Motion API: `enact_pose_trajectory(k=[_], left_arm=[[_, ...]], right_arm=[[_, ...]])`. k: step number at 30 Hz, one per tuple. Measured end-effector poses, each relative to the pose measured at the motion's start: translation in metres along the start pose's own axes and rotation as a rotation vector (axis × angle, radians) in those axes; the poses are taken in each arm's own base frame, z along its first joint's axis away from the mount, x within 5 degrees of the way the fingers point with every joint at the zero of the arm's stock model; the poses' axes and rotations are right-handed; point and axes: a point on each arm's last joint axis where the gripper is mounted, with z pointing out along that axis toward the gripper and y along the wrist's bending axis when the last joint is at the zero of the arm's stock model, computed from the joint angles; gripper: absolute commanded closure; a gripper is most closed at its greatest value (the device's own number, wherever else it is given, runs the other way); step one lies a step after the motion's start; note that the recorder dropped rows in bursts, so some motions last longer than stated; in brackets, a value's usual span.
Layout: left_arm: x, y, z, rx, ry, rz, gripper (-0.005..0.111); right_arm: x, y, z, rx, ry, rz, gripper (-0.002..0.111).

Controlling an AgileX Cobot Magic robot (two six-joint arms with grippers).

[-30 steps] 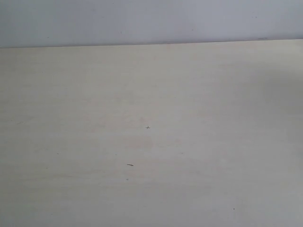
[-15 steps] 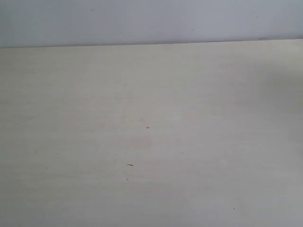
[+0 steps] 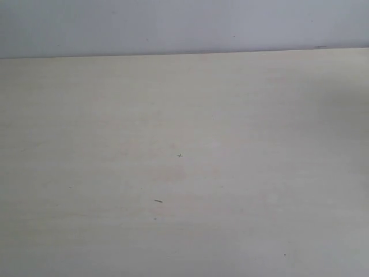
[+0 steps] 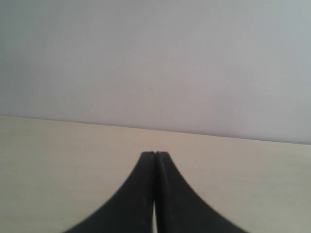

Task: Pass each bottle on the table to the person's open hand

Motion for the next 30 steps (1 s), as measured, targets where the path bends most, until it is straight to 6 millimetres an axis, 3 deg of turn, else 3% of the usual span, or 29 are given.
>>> enact_pose_trajectory(k=[30], left_arm=[[0.0001, 0.0, 0.0, 0.0, 0.001, 0.004, 0.107]], right_arm=[[0.0021, -0.0001, 0.0, 0.002, 0.023, 0.038, 0.108]])
